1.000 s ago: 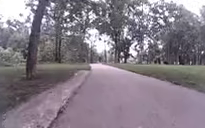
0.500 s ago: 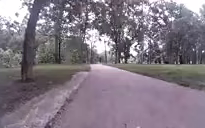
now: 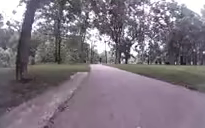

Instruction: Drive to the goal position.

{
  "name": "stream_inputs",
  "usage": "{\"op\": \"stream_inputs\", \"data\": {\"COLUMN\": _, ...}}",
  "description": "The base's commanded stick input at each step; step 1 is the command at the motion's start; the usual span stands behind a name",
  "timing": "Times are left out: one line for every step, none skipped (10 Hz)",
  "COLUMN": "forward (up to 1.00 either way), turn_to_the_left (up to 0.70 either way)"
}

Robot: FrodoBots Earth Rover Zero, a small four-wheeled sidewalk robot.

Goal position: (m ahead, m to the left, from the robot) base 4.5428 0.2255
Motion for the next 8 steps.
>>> {"op": "stream_inputs", "data": {"forward": 0.7, "turn_to_the_left": 0.0}}
{"op": "stream_inputs", "data": {"forward": 0.7, "turn_to_the_left": 0.0}}
{"op": "stream_inputs", "data": {"forward": 0.7, "turn_to_the_left": 0.0}}
{"op": "stream_inputs", "data": {"forward": 0.7, "turn_to_the_left": 0.0}}
{"op": "stream_inputs", "data": {"forward": 0.7, "turn_to_the_left": 0.0}}
{"op": "stream_inputs", "data": {"forward": 0.7, "turn_to_the_left": 0.0}}
{"op": "stream_inputs", "data": {"forward": 0.7, "turn_to_the_left": 0.0}}
{"op": "stream_inputs", "data": {"forward": 0.7, "turn_to_the_left": 0.0}}
